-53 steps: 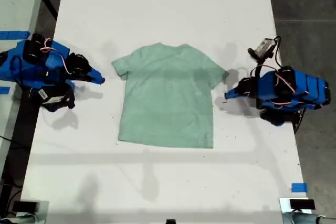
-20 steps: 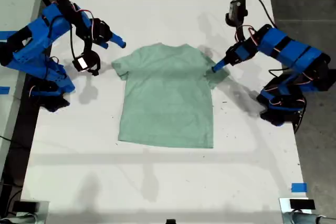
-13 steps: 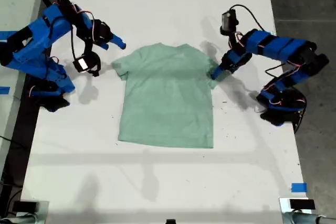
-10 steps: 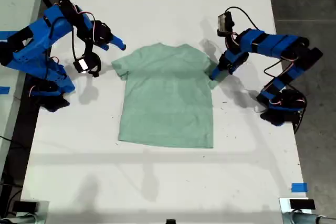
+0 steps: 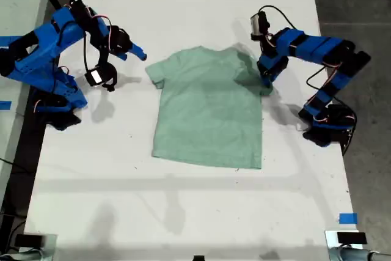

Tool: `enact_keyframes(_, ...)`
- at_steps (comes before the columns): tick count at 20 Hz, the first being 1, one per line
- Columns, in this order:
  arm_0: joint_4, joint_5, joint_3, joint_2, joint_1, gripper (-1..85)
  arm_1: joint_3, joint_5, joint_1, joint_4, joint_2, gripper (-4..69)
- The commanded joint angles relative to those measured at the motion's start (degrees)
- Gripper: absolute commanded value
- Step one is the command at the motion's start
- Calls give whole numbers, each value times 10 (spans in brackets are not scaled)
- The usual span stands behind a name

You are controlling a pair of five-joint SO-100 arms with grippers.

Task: Fold tshirt

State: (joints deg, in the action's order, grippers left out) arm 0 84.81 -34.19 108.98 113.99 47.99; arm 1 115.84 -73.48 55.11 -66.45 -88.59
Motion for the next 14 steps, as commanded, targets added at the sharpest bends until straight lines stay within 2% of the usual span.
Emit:
enact_keyframes(1, -4, 4, -3, 4, -10, 240, -91, 13, -10, -79, -91, -2)
enact_keyframes(4, -4, 7, 2, 4, -14, 241, -229, 47, -61, -192, -125, -2)
enact_keyframes(6, -8, 7, 4, 4, -15, 241, -333, 75, -114, -226, -83, -2)
enact_keyframes(11, -8, 11, 10, 3, -20, 240, -577, 149, -250, -215, 153, -2)
enact_keyframes(14, -9, 16, 13, 3, -26, 242, -700, 181, -290, -191, 293, -2)
